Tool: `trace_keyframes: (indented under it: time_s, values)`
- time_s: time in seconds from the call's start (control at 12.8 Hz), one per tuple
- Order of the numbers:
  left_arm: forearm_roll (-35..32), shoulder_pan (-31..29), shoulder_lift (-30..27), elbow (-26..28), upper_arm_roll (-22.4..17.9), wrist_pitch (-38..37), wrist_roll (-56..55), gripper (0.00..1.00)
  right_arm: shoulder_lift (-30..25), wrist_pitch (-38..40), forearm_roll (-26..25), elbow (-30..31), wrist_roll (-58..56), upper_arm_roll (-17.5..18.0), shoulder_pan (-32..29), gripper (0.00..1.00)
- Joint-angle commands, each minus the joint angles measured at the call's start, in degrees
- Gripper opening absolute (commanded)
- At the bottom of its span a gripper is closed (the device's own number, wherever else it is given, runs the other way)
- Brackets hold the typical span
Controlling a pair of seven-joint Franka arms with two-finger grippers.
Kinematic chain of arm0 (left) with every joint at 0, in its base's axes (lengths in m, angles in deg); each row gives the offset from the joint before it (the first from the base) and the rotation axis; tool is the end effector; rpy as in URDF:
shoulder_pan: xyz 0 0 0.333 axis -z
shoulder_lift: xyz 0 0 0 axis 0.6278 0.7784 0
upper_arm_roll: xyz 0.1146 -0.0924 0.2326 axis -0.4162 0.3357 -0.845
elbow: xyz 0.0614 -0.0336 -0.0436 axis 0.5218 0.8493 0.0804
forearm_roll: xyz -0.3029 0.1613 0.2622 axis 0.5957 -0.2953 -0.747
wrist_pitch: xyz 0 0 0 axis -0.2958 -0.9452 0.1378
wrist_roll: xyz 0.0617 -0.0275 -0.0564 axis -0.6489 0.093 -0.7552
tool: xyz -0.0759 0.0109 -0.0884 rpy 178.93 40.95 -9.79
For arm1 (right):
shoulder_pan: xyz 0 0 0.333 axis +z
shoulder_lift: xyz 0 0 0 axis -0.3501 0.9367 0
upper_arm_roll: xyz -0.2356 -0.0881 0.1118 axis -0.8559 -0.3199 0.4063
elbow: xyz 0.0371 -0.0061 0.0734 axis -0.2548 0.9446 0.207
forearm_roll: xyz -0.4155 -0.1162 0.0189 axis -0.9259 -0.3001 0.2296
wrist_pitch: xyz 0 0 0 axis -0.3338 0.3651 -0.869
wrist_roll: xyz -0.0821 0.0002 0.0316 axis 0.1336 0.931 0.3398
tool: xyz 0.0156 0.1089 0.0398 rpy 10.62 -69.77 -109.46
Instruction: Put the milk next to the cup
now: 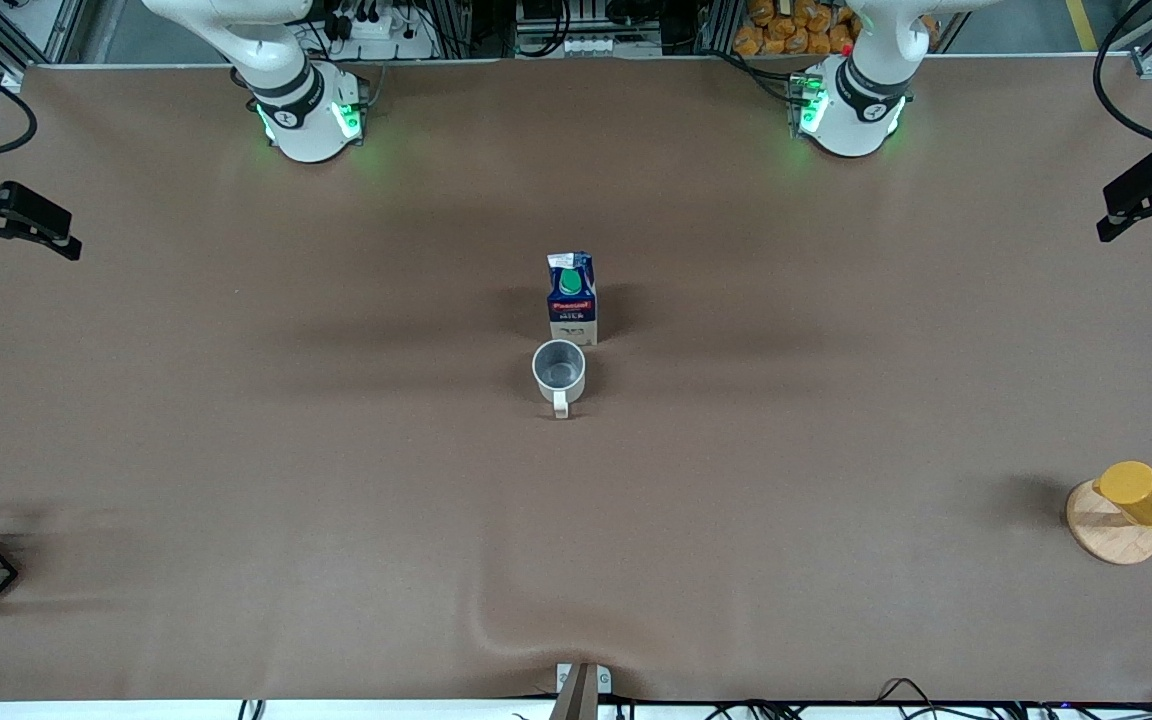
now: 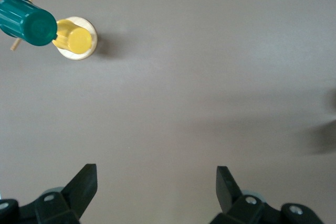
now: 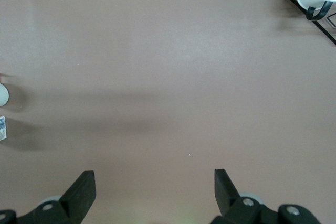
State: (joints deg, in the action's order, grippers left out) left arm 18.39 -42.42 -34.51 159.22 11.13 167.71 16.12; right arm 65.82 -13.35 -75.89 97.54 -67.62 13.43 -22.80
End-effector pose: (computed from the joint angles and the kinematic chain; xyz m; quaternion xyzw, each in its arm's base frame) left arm 0.5774 0.0113 0.6283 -0.9990 0.0360 -0.0241 0.0067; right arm 0.5828 -0.0208 0.5978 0.9997 0.0173 -0.0174 0.0023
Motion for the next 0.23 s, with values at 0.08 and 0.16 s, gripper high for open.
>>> trace_keyframes:
  time_s: [0.08,0.16]
  values:
    - [1.7,1.7,-0.7,0.7,-0.5,-0.6,0.1,1.00,0.3,0.3,1.1,-0.9,-0.9,0.7,-1.4,1.00]
    - [1.7,2.4,-0.7,0.8,-0.3,-0.6,-1.1,1.00,0.3,0.3,1.1,-0.9,-0.9,0.7,-1.4,1.00]
